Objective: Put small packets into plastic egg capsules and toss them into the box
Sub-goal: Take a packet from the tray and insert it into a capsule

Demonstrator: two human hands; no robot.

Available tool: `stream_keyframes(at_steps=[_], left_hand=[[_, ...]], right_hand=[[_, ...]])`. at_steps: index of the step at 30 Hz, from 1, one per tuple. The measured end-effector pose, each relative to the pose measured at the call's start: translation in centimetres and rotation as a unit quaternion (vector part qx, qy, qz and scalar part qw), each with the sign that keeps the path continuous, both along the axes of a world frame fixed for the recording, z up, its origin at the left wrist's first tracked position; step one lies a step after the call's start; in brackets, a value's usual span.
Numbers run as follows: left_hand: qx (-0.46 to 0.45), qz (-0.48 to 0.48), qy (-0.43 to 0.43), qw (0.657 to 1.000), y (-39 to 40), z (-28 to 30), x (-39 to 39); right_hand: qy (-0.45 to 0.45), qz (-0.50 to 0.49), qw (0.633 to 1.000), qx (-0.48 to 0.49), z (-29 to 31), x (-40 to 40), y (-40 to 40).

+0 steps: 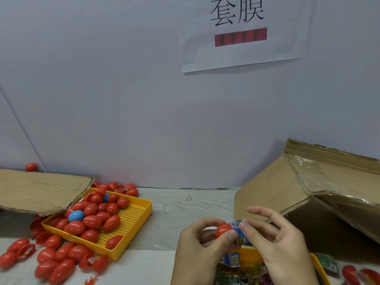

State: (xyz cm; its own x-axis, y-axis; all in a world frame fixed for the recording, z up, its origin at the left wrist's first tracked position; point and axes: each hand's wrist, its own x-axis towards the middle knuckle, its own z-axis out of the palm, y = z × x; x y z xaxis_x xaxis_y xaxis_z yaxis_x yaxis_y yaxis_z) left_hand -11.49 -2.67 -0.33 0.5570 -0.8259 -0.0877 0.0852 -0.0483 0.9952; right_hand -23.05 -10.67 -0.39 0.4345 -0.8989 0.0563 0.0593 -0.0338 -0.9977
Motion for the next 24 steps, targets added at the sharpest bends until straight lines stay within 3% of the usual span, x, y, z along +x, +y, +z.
stream_keyframes(at_steps=[24], left_hand=[[-0.009,0.002,-0.085,0.996,-0.1,-0.7,0.8]], right_hand=[[0.021,0.018,0.999,-0.021,0.1,-0.1,-0.1]])
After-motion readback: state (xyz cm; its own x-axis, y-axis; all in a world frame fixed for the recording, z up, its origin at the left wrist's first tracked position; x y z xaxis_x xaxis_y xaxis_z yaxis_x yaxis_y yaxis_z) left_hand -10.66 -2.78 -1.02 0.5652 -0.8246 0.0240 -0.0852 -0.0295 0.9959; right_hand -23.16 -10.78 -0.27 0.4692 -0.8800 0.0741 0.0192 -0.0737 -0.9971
